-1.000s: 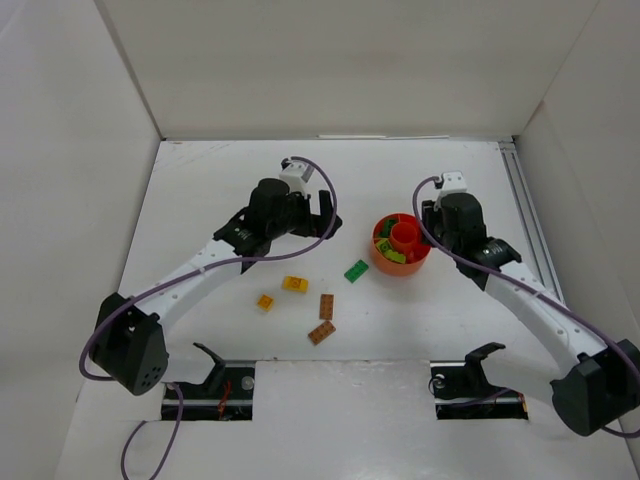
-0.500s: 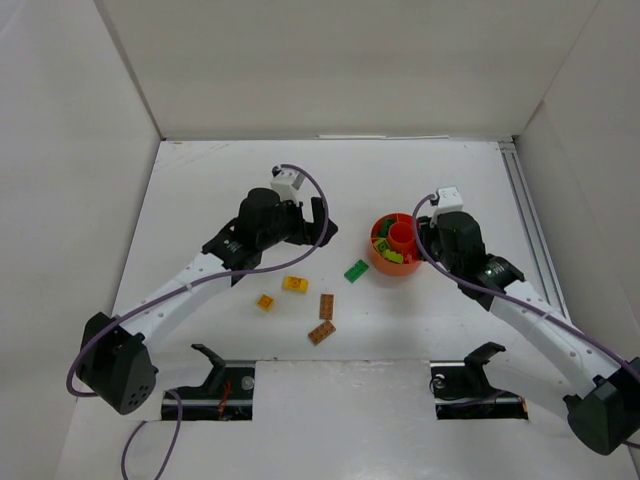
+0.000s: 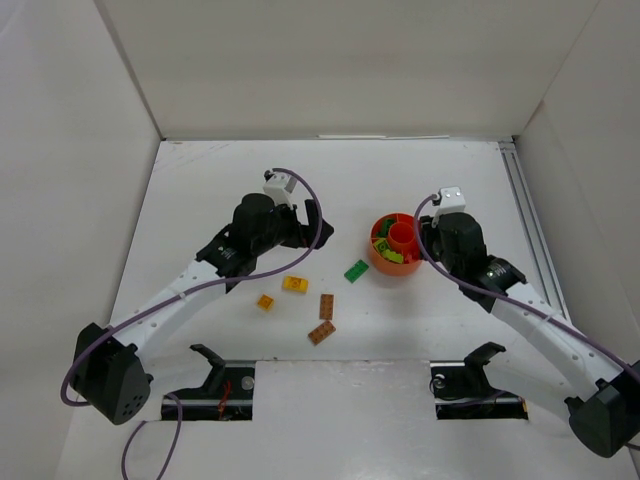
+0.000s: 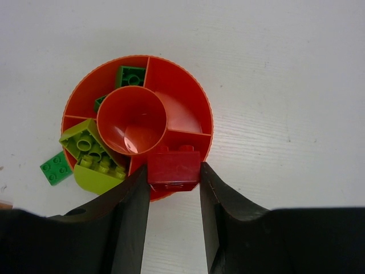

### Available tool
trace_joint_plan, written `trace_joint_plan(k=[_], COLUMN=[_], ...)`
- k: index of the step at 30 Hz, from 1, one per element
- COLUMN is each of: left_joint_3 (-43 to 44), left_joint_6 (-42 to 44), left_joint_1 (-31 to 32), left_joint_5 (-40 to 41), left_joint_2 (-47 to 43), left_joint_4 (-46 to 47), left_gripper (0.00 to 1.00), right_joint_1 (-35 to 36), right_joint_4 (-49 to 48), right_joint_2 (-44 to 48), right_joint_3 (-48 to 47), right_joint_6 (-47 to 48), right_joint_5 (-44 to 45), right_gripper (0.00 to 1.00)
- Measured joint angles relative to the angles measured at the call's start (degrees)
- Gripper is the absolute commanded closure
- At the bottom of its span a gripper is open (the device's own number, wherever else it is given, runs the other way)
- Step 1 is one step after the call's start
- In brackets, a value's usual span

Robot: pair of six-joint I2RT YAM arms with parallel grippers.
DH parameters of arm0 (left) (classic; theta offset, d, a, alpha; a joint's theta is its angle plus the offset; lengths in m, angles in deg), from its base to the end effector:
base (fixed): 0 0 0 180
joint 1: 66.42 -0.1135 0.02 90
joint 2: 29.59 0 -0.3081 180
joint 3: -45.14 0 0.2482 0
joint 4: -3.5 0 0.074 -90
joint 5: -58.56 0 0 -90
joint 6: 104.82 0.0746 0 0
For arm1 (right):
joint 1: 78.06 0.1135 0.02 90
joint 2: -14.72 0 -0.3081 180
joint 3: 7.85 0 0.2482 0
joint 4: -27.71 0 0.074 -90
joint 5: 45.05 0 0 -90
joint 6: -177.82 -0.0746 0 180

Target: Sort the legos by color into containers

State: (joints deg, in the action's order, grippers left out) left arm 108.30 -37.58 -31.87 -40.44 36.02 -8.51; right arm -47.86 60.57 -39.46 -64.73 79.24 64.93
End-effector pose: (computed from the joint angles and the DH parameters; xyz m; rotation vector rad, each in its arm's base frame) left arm 0.2271 -0.1705 0.3466 0.3105 1.8788 -0.8375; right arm 0.1962 0.0847 0.3026 -0.1806 2.0550 0.0511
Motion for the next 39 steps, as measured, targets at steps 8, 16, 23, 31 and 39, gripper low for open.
trace_joint_plan(k=[8,16,23,31,39], left_joint_3=[0.0,0.0,0.0,0.0,0.0], left_joint_6=[-0.1,-0.1,-0.1,-0.2,-0.2], left_joint_1=[0.0,0.0,0.0,0.0,0.0], left_joint_5=[0.4,0.8,1.2,1.6,1.6], left_joint_2=[-0.1,-1.0,-1.0,-1.0,-1.0], left_joint_4=[0.0,-0.1,-0.1,-0.2,-0.2], left_gripper=[0.0,0.0,0.0,0.0,0.0], right_joint_1=[0.0,0.0,0.0,0.0,0.0], right_joint_4=[0.0,0.0,-0.1,0.3,1.6], right_joint_2=[0.2,0.1,0.1,0.8,3.8], right_joint_3=[0.0,0.5,0.7,0.4,-2.9], right_joint_6=[0.0,0.0,-0.2,-0.3,0.4], right_joint_5=[0.2,0.3,0.4,3.2,3.7], right_gripper=[0.82,0.82,0.82,0.82,0.82])
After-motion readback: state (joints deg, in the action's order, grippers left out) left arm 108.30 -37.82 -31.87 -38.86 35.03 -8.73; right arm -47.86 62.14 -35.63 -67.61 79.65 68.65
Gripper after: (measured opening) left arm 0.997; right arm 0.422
